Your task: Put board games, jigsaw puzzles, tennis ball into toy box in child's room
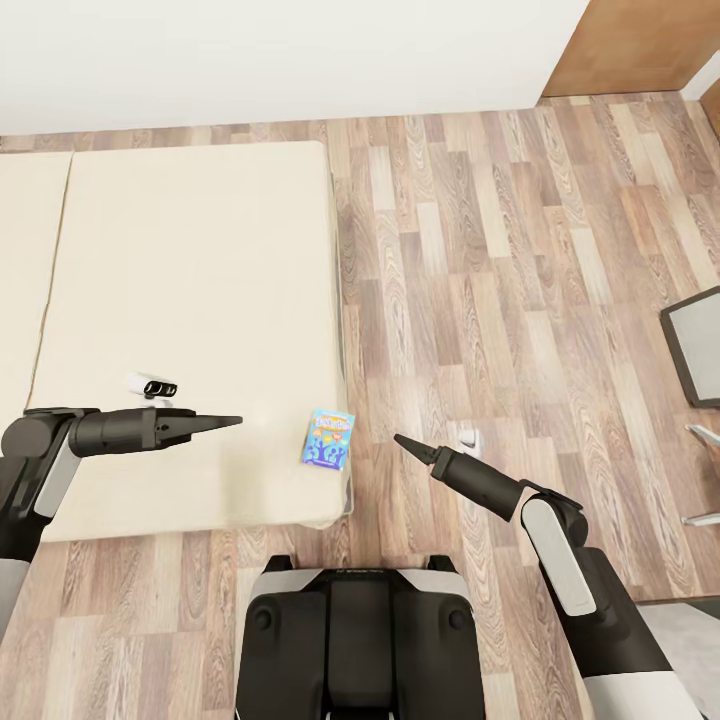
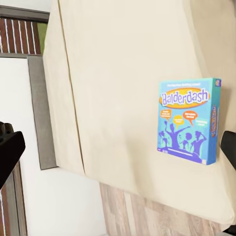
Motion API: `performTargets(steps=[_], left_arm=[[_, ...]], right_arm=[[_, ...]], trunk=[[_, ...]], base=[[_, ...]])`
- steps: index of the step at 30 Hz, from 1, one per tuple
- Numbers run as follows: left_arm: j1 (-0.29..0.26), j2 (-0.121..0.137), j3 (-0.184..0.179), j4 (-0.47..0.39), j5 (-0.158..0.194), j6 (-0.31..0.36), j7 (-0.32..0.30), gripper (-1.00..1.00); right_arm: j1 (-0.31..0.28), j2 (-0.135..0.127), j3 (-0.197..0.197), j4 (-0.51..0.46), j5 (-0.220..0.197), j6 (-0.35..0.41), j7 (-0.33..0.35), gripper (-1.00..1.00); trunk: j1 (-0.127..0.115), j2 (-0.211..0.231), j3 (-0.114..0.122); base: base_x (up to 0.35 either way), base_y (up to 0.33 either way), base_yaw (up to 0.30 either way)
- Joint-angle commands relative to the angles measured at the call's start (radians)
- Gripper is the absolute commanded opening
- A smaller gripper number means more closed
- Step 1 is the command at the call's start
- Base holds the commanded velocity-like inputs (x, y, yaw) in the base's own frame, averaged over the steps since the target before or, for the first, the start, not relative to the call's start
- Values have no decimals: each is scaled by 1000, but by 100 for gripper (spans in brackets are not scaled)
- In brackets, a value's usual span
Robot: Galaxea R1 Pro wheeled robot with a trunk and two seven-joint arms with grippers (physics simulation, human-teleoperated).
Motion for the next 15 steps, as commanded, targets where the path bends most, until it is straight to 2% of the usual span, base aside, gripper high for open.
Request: performTargets(steps=[1, 15], left_arm=[[0, 0, 0, 0, 0, 11, -4, 100], [0, -2, 0, 0, -1, 11, -4, 100]], right_arm=[[0, -1, 0, 0, -4, 5, -1, 100], [0, -1, 0, -5, -4, 5, 0, 100]], trunk=[[1, -1, 1], [1, -1, 24]], base=[[0, 0, 0], [0, 0, 0]])
